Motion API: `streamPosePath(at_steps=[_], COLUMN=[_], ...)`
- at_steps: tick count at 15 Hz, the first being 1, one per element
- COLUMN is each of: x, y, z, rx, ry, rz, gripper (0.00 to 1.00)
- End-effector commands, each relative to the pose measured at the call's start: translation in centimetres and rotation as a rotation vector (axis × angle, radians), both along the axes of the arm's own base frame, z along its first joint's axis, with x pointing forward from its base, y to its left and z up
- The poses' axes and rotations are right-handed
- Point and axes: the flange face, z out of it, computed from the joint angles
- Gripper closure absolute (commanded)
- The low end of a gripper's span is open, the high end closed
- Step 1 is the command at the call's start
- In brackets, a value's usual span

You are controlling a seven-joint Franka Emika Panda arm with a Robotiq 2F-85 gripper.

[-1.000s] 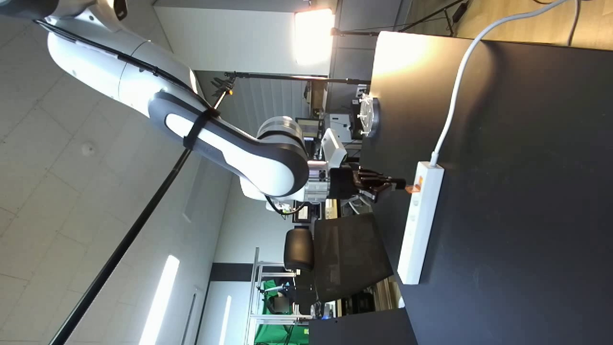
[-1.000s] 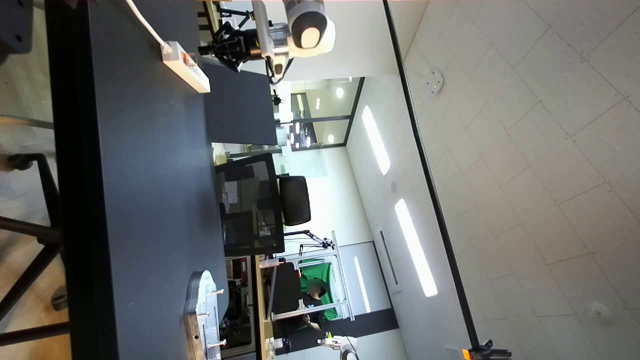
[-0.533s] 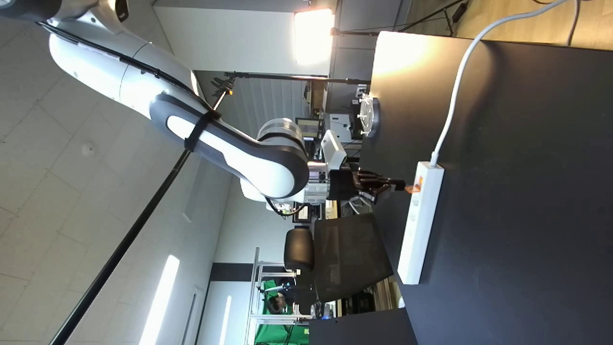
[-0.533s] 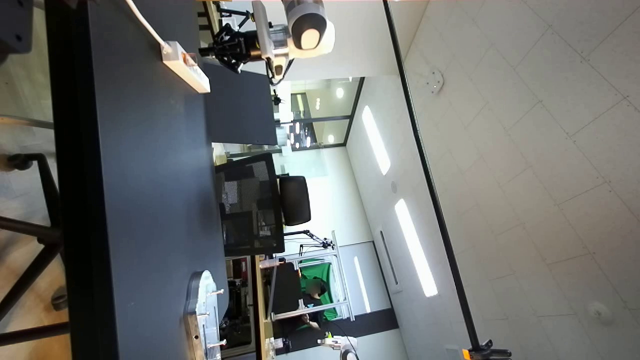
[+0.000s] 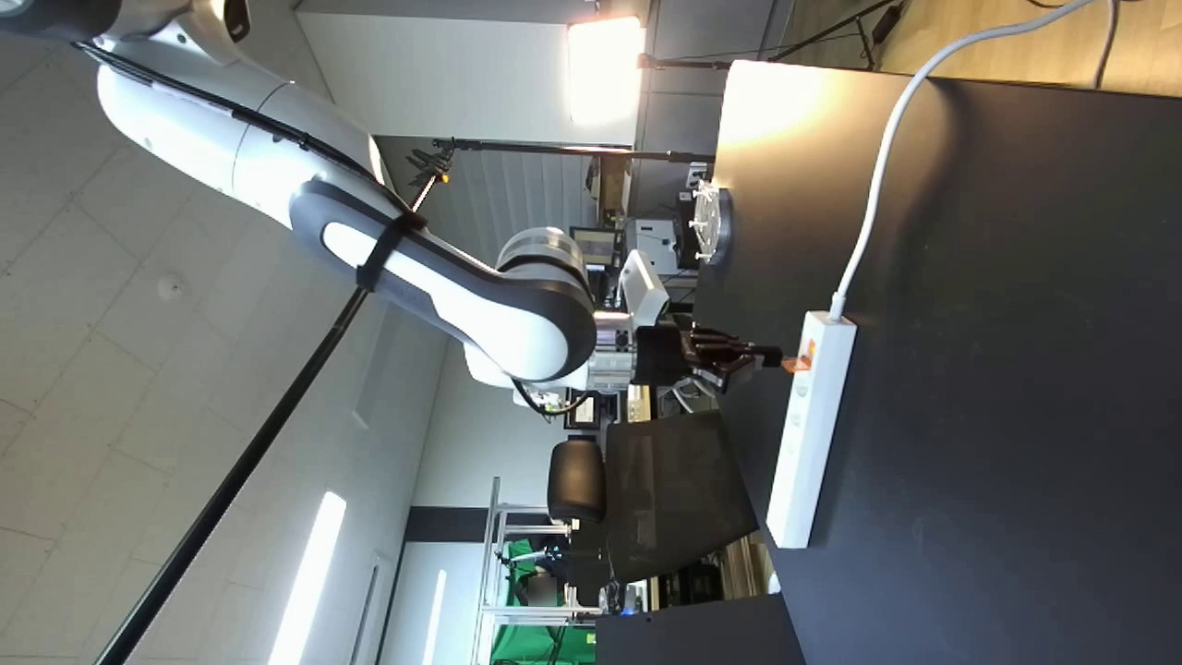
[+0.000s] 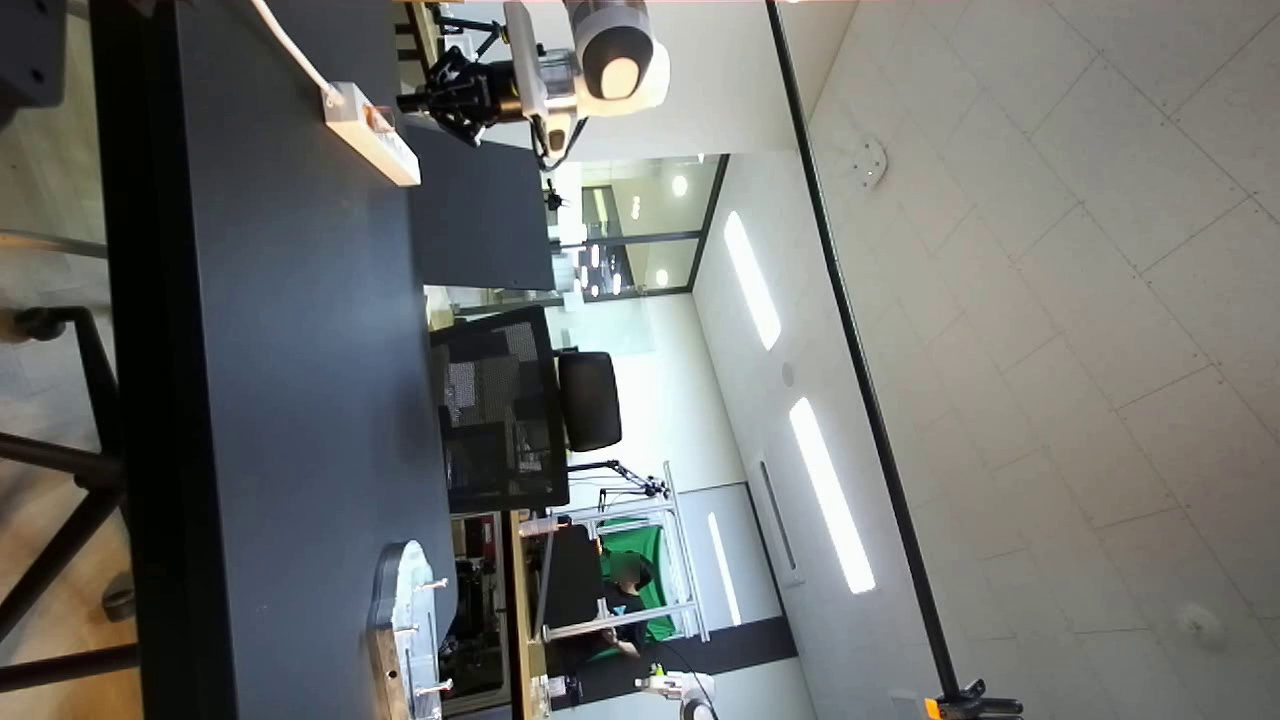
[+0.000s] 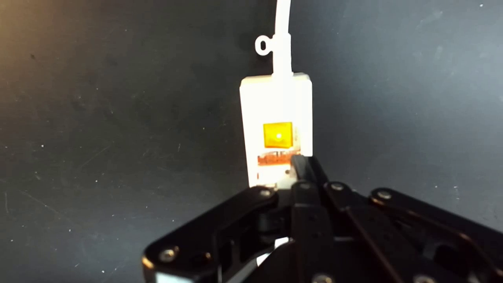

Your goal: Switch on the extension cord

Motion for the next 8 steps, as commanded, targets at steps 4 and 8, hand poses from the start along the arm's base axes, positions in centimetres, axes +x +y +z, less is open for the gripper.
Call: streamPosePath(at_steps=[4, 8], x=[0.6, 0.7], y=[-1.4, -1.9], z=[-0.5, -1.3], rx=[-0.007, -0.003], ry=[0.017, 0.027], rz=[-0.043, -0.054], gripper=[1.0, 1.0])
